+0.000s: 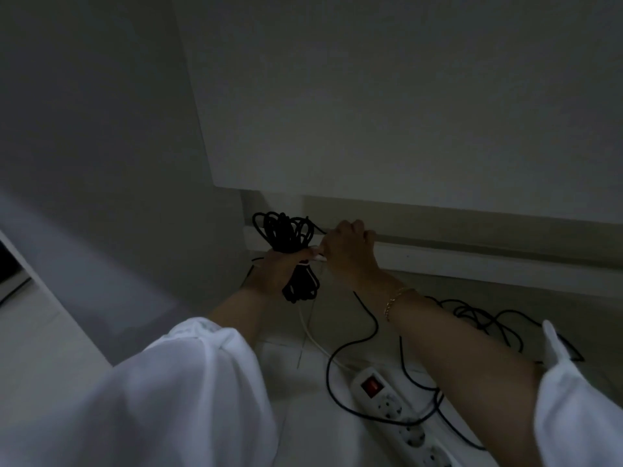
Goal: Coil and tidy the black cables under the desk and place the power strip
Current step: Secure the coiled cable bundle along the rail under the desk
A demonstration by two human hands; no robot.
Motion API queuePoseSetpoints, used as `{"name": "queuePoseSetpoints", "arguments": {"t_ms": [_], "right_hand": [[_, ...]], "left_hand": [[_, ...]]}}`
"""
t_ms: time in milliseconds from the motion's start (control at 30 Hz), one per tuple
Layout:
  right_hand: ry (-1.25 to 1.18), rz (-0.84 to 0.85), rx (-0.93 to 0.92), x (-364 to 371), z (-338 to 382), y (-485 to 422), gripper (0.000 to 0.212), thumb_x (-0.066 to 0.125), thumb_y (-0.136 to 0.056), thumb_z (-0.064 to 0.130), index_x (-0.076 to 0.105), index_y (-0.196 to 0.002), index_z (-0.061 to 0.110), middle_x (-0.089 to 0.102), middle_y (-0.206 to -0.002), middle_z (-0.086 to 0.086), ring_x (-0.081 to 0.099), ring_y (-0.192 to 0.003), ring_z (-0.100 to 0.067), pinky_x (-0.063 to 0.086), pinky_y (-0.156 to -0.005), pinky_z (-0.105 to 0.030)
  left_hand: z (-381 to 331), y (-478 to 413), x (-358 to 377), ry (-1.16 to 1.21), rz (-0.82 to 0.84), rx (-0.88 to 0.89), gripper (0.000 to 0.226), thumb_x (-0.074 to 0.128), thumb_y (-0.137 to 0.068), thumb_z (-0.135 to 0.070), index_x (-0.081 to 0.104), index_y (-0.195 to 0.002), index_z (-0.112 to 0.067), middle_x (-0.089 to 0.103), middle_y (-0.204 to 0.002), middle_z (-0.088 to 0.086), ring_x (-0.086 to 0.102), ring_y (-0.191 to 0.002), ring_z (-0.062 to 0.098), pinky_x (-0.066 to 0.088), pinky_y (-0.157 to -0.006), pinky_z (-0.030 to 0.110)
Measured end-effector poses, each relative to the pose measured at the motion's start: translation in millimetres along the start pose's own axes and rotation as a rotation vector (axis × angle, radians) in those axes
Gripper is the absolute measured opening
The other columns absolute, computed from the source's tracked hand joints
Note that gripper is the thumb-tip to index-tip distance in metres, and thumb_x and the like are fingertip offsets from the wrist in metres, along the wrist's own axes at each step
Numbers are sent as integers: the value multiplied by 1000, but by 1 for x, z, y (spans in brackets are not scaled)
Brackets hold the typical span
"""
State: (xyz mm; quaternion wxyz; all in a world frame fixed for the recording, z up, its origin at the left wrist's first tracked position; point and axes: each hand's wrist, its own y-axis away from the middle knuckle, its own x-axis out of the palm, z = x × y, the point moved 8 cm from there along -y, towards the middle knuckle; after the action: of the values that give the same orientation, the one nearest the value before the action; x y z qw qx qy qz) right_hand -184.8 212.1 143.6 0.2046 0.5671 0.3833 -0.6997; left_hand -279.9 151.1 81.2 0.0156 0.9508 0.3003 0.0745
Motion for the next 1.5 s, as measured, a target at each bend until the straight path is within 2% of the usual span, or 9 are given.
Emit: {"name": "queuePoseSetpoints", "arguments": {"t_ms": [133, 600, 700, 767, 833, 1033, 1267, 1400, 1500], "right_hand": [[244, -188, -206, -15, 19, 3, 32, 36, -67, 20, 64, -59, 7, 58, -63, -10, 59, -62, -25, 27, -67, -36], [120, -325, -208, -44, -1, 1, 28, 37, -70, 24, 60, -62, 9, 55, -55, -1, 56, -49, -19, 44, -56, -26], [-367, -51, -37, -31, -11, -4, 17, 43, -94, 20, 54, -90, 8, 52, -81, -3, 55, -72, -19, 40, -67, -26], [-1044, 176, 174, -16, -12, 1, 8, 47, -96, 15, 51, -92, 8, 55, -78, -7, 58, -58, -13, 44, -51, -15], [-1341, 226, 243, -9, -11, 7, 10, 51, -94, 8, 56, -101, 2, 56, -72, -9, 56, -42, -2, 46, -44, -9], [-1424, 152, 267, 5, -12, 10, 19, 58, -88, 1, 64, -103, -9, 63, -70, -4, 62, -50, -1, 52, -55, -11], [-1404, 130, 390, -2, -28, 10, 25, 59, -84, -7, 55, -65, 8, 60, -53, 3, 55, -39, 3, 40, -40, -9], [-1452, 228, 458, 2, -37, 12, 27, 48, -94, 4, 53, -69, 14, 61, -72, 3, 57, -68, -8, 39, -63, -21], [-1825, 245, 530, 7, -27, 16, 29, 43, -93, 2, 54, -66, 7, 65, -57, -3, 59, -70, -17, 44, -70, -25]], "left_hand": [[2, 1, -5, -21, -39, -6, 8, 69, -83, -12, 67, -90, -14, 67, -87, -2, 62, -85, 16, 49, -83, 27], [-12, 6, 2, -7, 10, -30, 19, 75, -76, -19, 66, -91, -11, 65, -98, 11, 61, -92, 26, 48, -90, 36], [-18, 8, 0, 59, 22, -11, 7, 68, -83, -15, 66, -89, -10, 67, -83, 5, 64, -74, 16, 53, -68, 25], [-18, 9, -4, 110, 15, 2, 5, 63, -88, -11, 66, -84, -10, 68, -69, 0, 65, -59, 10, 51, -53, 20], [-21, 11, -6, 112, 10, 27, 11, 61, -89, -11, 63, -78, -10, 65, -56, -4, 62, -50, 9, 48, -45, 18], [-22, 9, 6, 113, 56, 31, 18, 56, -92, -8, 60, -75, -12, 61, -48, -6, 58, -41, 6, 44, -40, 15], [-16, 6, -3, 76, -20, 13, 11, 71, -81, -14, 66, -90, -10, 65, -84, 7, 62, -80, 22, 50, -70, 29], [-14, 7, -7, 30, -29, -13, 10, 68, -83, -13, 65, -92, -9, 64, -83, 7, 61, -79, 22, 51, -70, 28], [-13, 4, -6, 33, -28, -15, 4, 68, -83, -12, 66, -86, -10, 65, -75, 4, 61, -71, 19, 50, -60, 24]]}}
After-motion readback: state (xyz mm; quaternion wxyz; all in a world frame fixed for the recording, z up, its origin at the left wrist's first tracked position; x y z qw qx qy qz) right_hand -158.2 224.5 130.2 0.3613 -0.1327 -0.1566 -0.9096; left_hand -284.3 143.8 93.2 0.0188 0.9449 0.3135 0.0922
